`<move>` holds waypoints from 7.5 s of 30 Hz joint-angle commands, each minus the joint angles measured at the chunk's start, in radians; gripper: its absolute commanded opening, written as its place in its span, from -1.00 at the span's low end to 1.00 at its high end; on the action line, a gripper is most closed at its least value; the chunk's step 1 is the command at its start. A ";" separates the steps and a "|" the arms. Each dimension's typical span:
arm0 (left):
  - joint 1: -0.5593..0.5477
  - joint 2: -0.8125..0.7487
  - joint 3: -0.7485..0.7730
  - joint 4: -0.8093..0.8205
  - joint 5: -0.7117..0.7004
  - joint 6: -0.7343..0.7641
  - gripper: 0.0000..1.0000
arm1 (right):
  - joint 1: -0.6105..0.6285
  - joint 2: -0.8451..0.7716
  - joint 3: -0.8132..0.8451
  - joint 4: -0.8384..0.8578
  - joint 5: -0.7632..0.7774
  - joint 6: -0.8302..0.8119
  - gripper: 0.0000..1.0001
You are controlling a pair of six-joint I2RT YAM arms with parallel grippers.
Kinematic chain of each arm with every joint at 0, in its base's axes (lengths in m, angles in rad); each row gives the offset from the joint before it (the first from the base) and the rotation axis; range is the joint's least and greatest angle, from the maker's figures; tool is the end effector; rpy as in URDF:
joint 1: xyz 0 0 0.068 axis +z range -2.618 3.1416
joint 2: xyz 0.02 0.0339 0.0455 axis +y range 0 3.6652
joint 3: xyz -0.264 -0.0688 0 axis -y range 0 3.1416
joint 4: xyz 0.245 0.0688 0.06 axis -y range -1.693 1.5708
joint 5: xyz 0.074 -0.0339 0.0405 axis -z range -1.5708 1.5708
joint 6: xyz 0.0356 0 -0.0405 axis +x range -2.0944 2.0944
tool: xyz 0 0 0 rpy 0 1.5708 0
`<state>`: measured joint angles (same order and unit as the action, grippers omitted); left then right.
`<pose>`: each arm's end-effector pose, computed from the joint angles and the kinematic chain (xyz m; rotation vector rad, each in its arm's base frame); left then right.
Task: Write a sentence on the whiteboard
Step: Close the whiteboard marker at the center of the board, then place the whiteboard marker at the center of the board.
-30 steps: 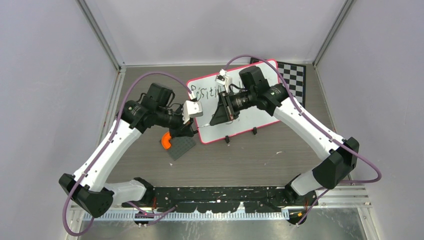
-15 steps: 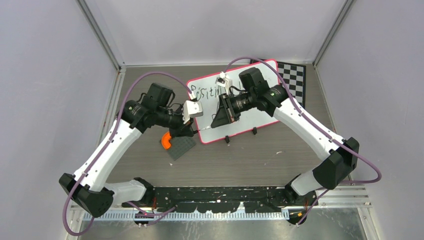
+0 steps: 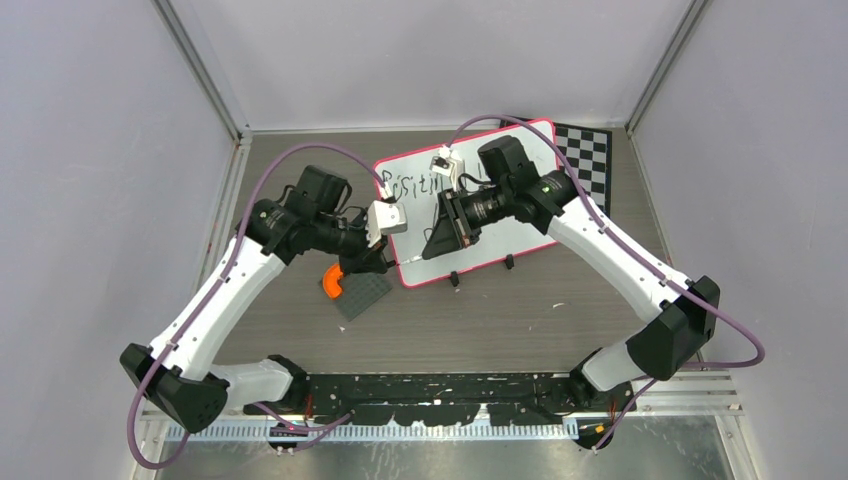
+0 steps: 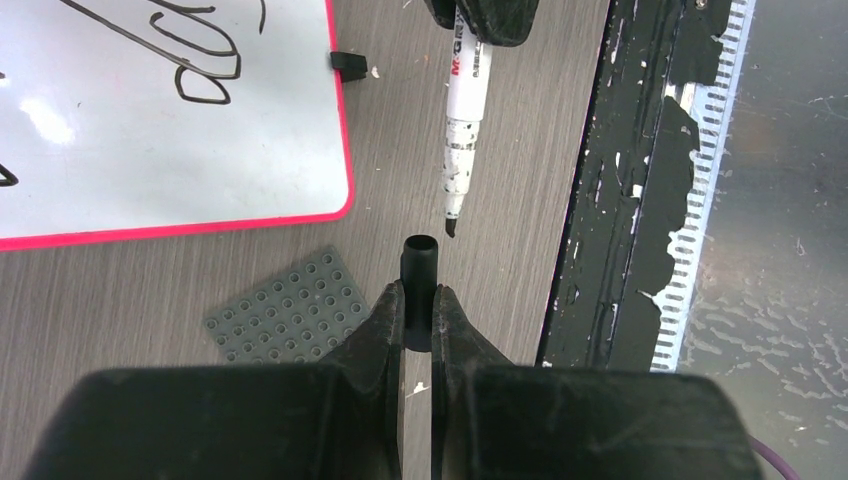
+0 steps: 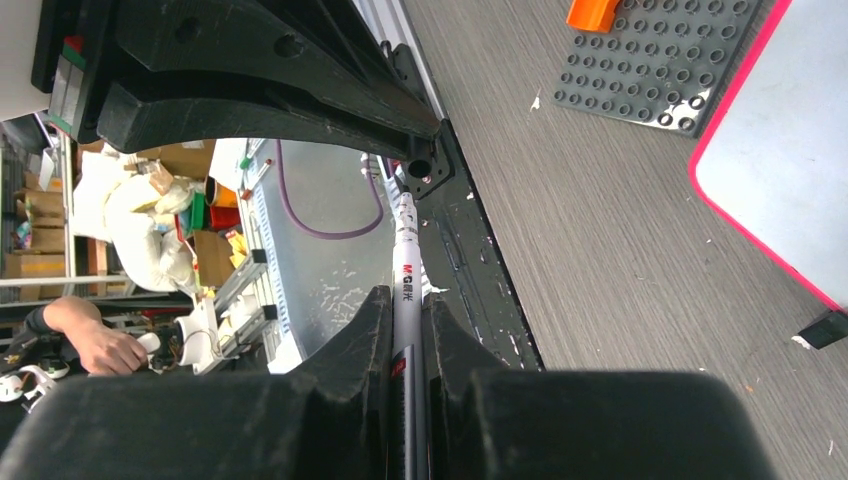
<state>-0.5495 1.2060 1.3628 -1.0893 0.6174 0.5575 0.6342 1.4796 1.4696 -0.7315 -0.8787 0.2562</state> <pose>0.1767 -0.1324 0.3749 1.4775 1.9097 -0.7625 0.2358 0.2075 0.3686 -0.9248 2.2307 1.4513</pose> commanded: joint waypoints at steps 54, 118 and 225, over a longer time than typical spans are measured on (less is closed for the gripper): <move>-0.044 0.007 0.066 -0.033 0.056 0.000 -1.00 | 0.040 -0.015 0.057 -0.023 0.023 -0.056 -0.99; 0.143 0.097 0.261 0.093 0.234 -0.308 0.06 | -0.159 0.076 0.102 0.173 -0.095 0.221 -1.00; 0.993 0.213 -0.446 0.507 -0.314 -0.099 -1.00 | -0.422 -0.157 -0.090 0.016 -0.065 -0.037 0.53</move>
<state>0.4290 1.3842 0.9375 -0.6960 0.3843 0.3847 0.2146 1.3350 1.3739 -0.7315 -0.9501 0.2443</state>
